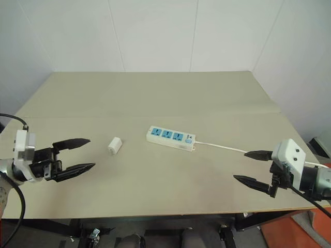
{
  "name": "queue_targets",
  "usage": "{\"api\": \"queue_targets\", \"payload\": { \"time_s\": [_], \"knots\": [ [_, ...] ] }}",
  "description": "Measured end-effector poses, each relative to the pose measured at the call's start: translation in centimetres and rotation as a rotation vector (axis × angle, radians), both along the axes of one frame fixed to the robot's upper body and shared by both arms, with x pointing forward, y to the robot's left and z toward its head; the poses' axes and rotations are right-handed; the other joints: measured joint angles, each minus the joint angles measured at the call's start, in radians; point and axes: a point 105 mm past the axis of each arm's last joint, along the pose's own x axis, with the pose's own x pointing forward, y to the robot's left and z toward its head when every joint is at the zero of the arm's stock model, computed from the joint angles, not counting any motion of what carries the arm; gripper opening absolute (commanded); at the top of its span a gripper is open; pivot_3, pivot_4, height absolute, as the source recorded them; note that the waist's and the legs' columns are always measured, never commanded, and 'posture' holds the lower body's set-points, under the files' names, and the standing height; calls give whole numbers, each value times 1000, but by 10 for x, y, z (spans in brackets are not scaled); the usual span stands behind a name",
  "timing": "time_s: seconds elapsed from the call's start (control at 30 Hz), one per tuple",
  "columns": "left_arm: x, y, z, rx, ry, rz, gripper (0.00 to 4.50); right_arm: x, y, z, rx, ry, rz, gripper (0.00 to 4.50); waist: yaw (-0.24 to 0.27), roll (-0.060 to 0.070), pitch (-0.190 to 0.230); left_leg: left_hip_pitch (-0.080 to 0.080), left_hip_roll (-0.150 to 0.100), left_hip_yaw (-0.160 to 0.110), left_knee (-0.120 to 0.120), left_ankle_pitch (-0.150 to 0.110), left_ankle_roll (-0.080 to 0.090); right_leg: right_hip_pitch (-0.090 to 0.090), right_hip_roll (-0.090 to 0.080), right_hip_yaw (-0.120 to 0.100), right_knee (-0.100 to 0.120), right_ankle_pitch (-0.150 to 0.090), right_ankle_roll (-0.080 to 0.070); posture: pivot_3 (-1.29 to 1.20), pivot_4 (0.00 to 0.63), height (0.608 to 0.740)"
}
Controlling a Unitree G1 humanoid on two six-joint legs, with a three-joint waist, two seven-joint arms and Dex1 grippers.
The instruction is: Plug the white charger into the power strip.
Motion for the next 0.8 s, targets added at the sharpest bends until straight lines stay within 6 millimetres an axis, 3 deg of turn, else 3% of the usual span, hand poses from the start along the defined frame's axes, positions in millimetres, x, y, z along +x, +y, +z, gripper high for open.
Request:
{"api": "queue_targets", "payload": {
  "time_s": [0.53, 0.67, 0.8],
  "knots": [
    [10, -5, 0, -14, -25, 13, 4500, 0, 2, -3, 4, 1, 4, 4449, 0, 0, 0, 1, 0, 0, 0, 0, 0, 1, 0, 0, 0, 0, 0, 0, 150, 740],
    [16, -12, 3, -33, -42, 3, 4500, 20, 9, -5, 3, 4, 13, 4449, -1, -1, 0, 2, 0, 0, 0, 0, 0, 2, 0, 0, 0, 1, 1, 0, 150, 740],
    [25, -29, -6, 26, -16, -29, 4500, 55, 24, -21, 5, 30, 57, 4449, -5, -1, -1, 3, 0, 1, 0, 0, 0, 2, 0, 1, 0, 1, 0, 0, 150, 740]
  ]
}}
